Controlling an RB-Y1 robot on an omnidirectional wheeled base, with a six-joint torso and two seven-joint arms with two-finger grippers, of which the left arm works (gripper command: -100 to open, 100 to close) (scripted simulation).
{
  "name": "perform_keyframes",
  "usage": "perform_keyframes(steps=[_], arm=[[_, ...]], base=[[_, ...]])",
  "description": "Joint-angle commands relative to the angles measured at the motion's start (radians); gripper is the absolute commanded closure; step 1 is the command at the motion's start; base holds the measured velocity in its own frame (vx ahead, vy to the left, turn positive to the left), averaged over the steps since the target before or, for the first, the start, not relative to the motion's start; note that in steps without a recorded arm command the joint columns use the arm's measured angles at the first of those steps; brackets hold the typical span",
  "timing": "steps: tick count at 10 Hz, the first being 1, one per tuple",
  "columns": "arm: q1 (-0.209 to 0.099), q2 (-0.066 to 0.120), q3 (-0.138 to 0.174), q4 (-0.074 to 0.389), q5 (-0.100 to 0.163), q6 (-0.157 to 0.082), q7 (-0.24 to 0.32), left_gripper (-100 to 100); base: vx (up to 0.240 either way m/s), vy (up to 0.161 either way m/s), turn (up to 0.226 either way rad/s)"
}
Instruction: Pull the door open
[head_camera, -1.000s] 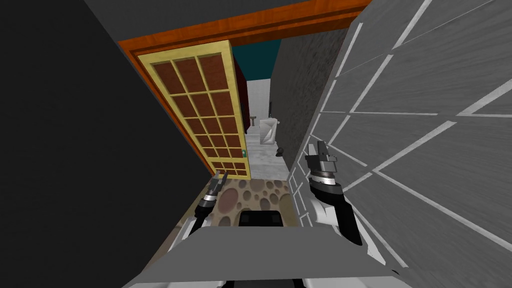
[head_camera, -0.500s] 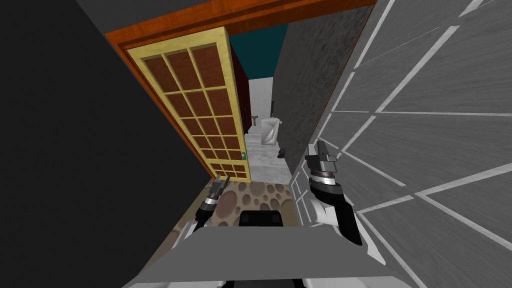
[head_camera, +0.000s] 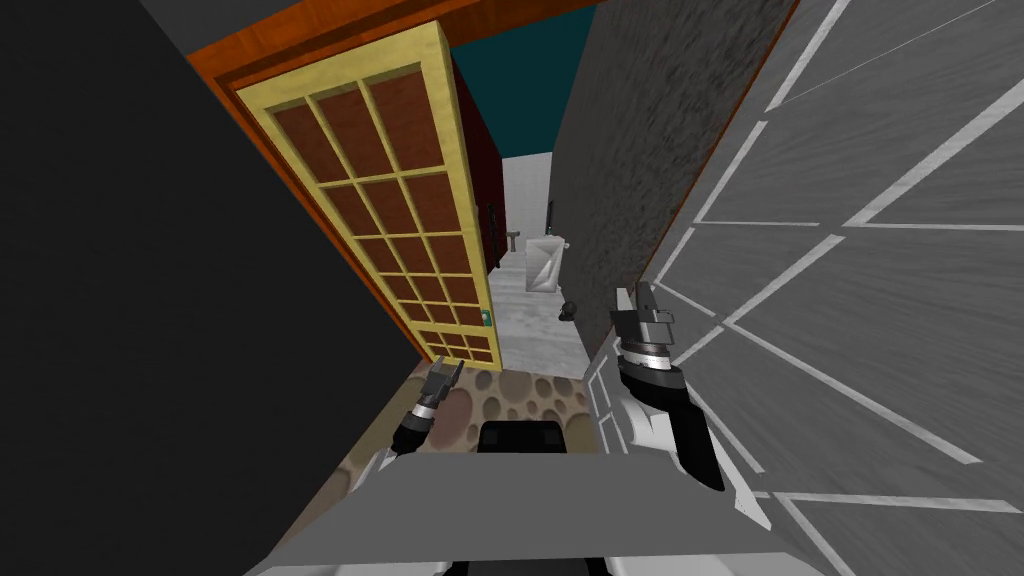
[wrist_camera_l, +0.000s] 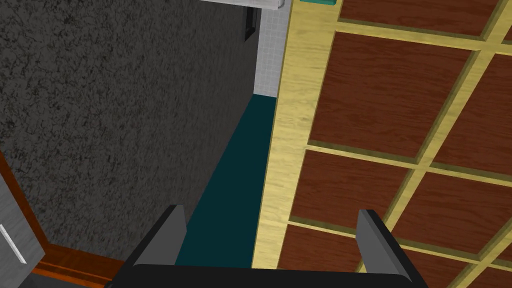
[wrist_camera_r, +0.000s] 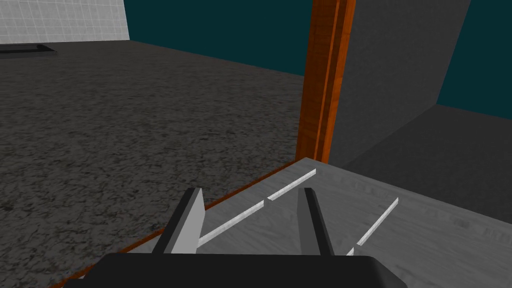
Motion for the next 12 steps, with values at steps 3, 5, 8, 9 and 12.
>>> perform_keyframes(steps=[3, 5, 8, 9, 12], arm=[[-0.012, -0.012, 0.027, 0.081, -0.057, -0.045, -0.055, -100], [-0.018, -0.023, 0.044, 0.131, -0.095, -0.072, -0.092, -100], [-0.026, -0.042, 0.065, 0.197, -0.146, -0.108, -0.139, -100], [-0.028, -0.049, 0.072, 0.218, -0.162, -0.119, -0.154, -100], [-0.036, -0.071, 0.092, 0.278, -0.208, -0.152, -0.197, -100]], base=[[0.133, -0.023, 0.080], [0.190, -0.041, 0.097], [0.201, -0.047, 0.107], [0.197, -0.020, 0.106], [0.208, -0.019, 0.130]])
